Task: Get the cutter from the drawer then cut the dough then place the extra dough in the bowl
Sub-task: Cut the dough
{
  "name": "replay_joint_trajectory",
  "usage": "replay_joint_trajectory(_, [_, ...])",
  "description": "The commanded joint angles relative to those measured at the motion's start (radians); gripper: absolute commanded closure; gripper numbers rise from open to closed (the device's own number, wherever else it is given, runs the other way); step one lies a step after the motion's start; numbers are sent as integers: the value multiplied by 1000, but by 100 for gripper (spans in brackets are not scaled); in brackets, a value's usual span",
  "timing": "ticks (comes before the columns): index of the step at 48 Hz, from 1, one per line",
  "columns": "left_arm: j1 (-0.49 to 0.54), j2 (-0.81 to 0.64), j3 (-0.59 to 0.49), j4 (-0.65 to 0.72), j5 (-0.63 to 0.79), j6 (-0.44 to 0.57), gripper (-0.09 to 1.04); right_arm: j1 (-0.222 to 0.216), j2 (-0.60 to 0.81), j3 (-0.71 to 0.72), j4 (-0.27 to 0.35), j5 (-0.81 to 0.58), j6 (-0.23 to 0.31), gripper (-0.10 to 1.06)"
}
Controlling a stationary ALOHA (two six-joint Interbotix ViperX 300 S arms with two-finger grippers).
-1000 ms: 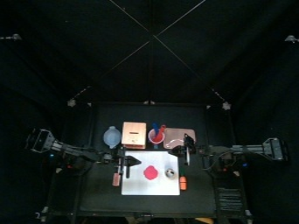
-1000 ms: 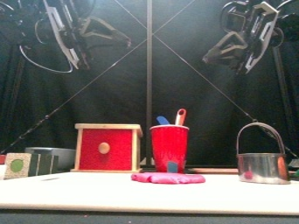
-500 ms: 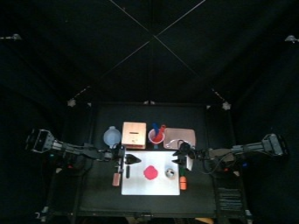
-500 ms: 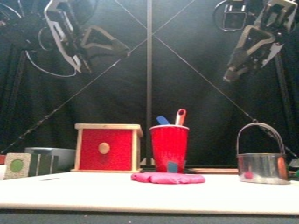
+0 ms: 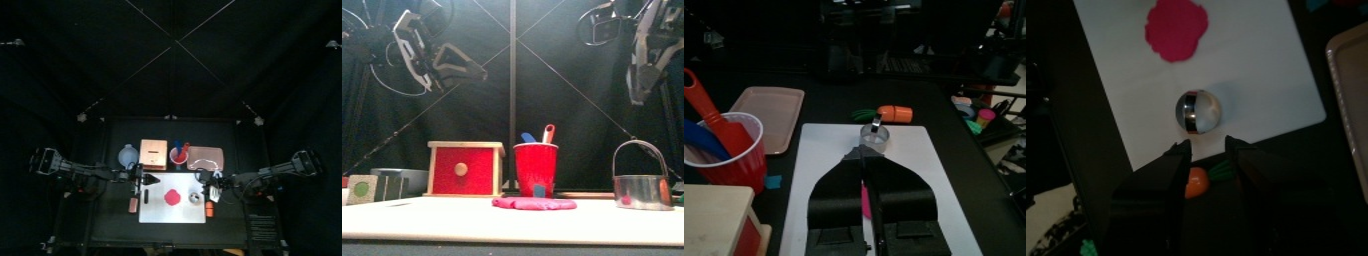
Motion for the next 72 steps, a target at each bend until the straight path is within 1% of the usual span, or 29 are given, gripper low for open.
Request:
replay_joint_trajectory(1, [9,-3,-9,6,-3,2,66,9,41,-43,12,0,-2,26])
replay_joint_trajectory(8, [11,-3,-6,12,-3,2,66,12,80,-72,21,-49,0,25])
replay_joint_trajectory(12, [11,-3,0,11,-3,0,66,18,98,-77,15,-55,2,23])
replay_joint_trajectory(16, [11,-3,5,11,-3,0,66,17,127,-80,21,-54,0,18])
replay_joint_trajectory(21, [12,-3,12,11,-3,0,66,11,175,-95,20,-51,0,7])
replay_joint_trajectory(24, [12,-3,14,9,-3,0,66,11,195,-109,17,-49,-6,4])
replay_joint_trajectory(42, [18,-3,44,9,-3,0,66,3,291,-123,21,-49,-6,5])
replay_joint_trajectory(51, [21,-8,57,9,-3,0,66,-8,341,-133,21,-48,-2,5])
replay_joint_trajectory(72, [28,-18,92,8,-3,-2,66,-15,374,-150,25,14,2,6])
